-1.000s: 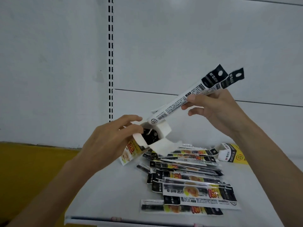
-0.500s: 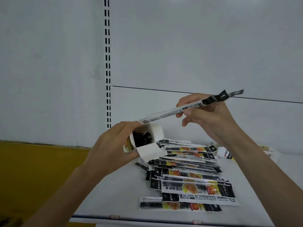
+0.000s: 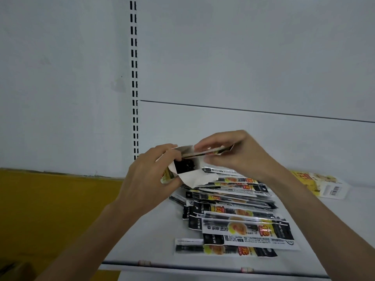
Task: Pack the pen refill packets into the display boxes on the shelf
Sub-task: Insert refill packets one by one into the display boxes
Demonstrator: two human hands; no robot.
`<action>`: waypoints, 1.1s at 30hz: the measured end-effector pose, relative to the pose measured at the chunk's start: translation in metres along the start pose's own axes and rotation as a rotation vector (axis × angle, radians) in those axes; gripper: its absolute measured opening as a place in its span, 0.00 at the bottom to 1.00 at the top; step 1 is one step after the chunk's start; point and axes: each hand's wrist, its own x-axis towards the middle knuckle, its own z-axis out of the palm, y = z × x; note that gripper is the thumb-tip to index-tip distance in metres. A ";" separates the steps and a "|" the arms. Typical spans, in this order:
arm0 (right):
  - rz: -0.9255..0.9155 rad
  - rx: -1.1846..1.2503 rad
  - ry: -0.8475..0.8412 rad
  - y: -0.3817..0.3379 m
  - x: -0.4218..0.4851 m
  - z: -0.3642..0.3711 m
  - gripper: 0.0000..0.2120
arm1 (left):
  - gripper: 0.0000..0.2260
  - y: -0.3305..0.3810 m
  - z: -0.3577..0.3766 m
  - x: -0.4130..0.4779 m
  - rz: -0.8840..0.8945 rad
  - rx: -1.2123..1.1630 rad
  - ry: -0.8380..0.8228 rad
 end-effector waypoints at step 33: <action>0.448 -0.592 -0.019 0.088 -0.037 -0.016 0.13 | 0.23 -0.001 0.006 -0.013 -0.067 -0.085 0.066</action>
